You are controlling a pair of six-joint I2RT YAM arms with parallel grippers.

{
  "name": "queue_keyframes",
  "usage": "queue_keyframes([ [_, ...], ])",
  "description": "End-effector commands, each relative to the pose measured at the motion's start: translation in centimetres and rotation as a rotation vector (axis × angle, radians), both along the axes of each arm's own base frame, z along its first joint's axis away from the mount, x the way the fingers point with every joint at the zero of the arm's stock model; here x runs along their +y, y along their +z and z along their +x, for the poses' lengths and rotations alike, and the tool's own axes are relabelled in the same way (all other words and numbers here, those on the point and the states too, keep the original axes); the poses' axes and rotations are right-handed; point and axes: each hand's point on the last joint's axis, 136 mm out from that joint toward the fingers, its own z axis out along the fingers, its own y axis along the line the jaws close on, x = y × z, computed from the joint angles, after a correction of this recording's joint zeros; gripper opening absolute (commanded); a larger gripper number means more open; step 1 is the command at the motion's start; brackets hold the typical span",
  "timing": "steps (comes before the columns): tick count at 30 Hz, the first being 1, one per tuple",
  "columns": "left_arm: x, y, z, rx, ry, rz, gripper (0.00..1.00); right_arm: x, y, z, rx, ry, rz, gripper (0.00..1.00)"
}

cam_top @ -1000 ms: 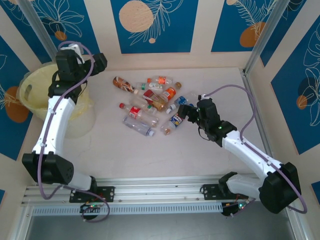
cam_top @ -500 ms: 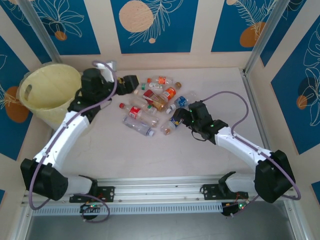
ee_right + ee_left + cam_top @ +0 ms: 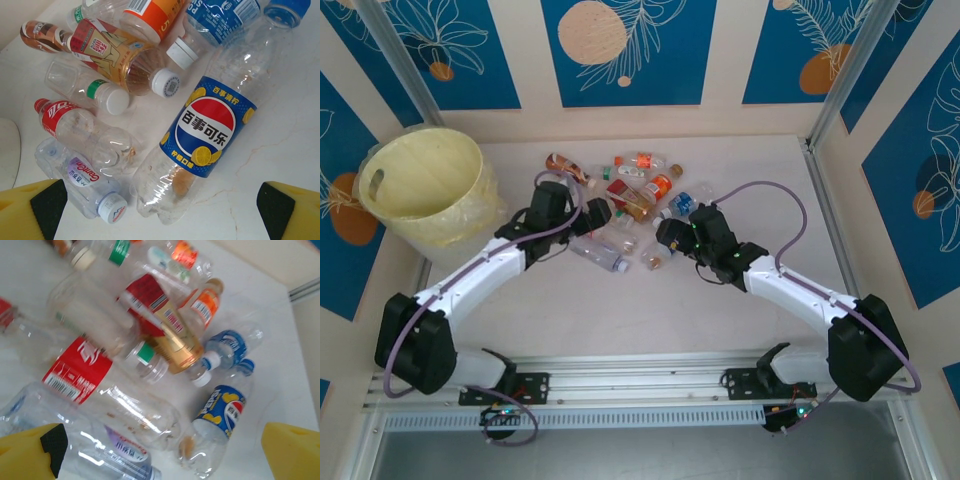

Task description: Put the plastic bottles in the bin

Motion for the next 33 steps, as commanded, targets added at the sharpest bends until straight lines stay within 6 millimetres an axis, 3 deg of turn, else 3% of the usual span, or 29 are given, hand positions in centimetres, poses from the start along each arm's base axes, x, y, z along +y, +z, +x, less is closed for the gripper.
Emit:
queue_keyframes([
  [1,2.2,-3.6,-1.5,0.154,0.208,0.037,1.00,-0.5,1.3,0.2,-0.065,-0.004,-0.017,1.00],
  [11,-0.3,-9.7,-3.2,0.444,0.303,-0.089,1.00,-1.6,2.0,-0.2,-0.115,-0.007,-0.044,1.00],
  [16,0.1,-11.9,-3.5,0.510,0.382,-0.055,0.99,-2.1,1.7,-0.6,-0.117,-0.018,-0.043,1.00],
  [26,0.7,-14.6,-2.5,0.466,0.417,-0.023,0.86,-2.6,1.7,-0.9,-0.127,-0.033,-0.036,1.00],
  [33,3.2,-14.9,-2.1,0.376,0.439,0.103,0.79,-2.7,1.7,-0.9,-0.124,-0.034,-0.037,0.99],
])
